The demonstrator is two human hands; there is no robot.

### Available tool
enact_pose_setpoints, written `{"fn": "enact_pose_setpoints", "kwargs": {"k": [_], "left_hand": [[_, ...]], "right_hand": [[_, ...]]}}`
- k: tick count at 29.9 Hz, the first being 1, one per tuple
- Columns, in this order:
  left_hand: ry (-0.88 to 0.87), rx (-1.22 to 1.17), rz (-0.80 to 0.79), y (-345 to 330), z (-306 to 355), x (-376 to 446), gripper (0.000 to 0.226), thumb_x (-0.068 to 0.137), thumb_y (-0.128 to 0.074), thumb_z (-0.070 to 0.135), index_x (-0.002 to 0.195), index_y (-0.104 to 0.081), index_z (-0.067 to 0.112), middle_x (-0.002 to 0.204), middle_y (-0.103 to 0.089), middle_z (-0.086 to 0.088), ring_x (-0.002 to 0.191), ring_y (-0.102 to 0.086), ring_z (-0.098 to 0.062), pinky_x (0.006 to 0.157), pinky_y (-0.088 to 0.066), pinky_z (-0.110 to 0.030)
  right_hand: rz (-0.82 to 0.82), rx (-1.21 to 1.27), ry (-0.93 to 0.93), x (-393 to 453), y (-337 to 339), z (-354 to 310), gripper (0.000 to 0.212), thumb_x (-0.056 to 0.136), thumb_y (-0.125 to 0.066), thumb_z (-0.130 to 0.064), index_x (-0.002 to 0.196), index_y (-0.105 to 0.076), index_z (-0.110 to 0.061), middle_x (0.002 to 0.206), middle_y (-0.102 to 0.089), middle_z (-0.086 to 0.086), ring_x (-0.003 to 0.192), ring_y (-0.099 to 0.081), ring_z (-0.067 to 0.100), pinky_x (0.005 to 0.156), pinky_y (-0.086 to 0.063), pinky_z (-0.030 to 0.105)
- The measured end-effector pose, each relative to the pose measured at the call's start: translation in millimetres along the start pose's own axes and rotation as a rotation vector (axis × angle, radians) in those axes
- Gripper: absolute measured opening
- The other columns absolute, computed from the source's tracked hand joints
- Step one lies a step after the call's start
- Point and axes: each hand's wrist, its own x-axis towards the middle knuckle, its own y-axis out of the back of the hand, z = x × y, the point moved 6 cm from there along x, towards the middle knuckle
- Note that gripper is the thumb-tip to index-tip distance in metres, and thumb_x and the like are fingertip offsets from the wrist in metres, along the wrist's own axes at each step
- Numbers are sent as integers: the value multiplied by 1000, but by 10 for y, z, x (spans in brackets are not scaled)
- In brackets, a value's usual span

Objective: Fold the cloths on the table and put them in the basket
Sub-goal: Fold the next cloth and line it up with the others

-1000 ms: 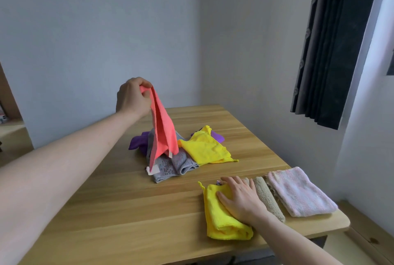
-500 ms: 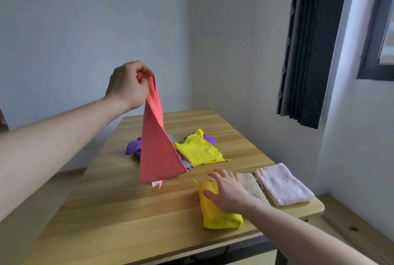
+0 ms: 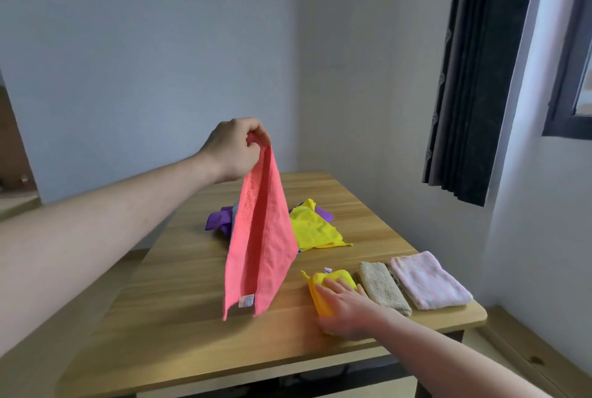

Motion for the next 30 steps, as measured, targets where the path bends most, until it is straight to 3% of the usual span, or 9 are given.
{"fn": "enact_pose_setpoints", "kwargs": {"k": [3,8,13,16,19,22,24,27,30], "left_hand": [[13,5,-85,36,41,-36,34,87,-49,2,106,-68,24,97,-69,3,84,-61,-13,76,-44,-23],[30,-18,-176,188,162,-121,39,87,-51,-1,115,-60,24,92,-76,9,89,-67,-6,64,-44,-15],[57,19,-165,317,293,-222,30,90,-56,7,112,-70,22,99,-72,2,92,-65,-13,70,-44,-15],[49,52,-172,369,390,-273,27,90,-57,8,103,-75,25,100,-72,6,98,-65,-13,79,-45,-18],[58,67,-179,434,434,-325,24,90,-59,10,98,-75,27,97,-71,7,96,-65,-13,76,-43,-18],[69,69,-153,493,420,-311,7,91,-68,24,89,-73,19,92,-74,2,91,-67,-19,73,-48,-25],[71,43,-146,528,414,-299,20,92,-70,33,84,-70,15,85,-73,1,82,-65,-19,73,-48,-28],[88,21,-136,566,408,-294,36,95,-65,38,69,-54,17,64,-54,5,62,-47,-16,60,-38,-29],[111,-39,-125,591,377,-276,35,97,-62,41,74,-56,15,65,-53,2,61,-49,-19,64,-47,-36]], "right_hand": [[123,99,-14,-47,247,-65,85,92,-45,-72,161,-18,-30,169,-15,-2,156,-12,24,126,-12,52],[410,346,75,-273,974,-409,84,82,-57,-77,149,-45,-27,152,-45,-7,137,-45,15,113,-39,33],[580,519,186,-549,1537,-863,58,80,-65,-74,122,-64,-34,117,-64,-17,98,-64,5,88,-54,32],[633,591,217,-676,1733,-1068,50,78,-67,-73,112,-67,-36,103,-67,-17,89,-64,1,77,-54,26],[660,602,202,-749,1866,-1217,45,79,-70,-67,106,-69,-32,97,-67,-18,88,-63,0,76,-53,26],[704,584,163,-763,1990,-1300,40,77,-69,-64,96,-68,-29,90,-68,-16,86,-64,3,76,-55,29],[733,567,138,-780,2071,-1331,33,77,-68,-59,86,-67,-27,82,-69,-14,80,-64,7,71,-56,32],[759,555,135,-819,2163,-1349,27,77,-67,-44,70,-58,-18,68,-64,-7,65,-57,15,64,-52,35],[753,492,124,-817,2204,-1321,22,74,-61,-28,63,-48,-14,63,-58,1,60,-47,22,61,-53,40]]}}
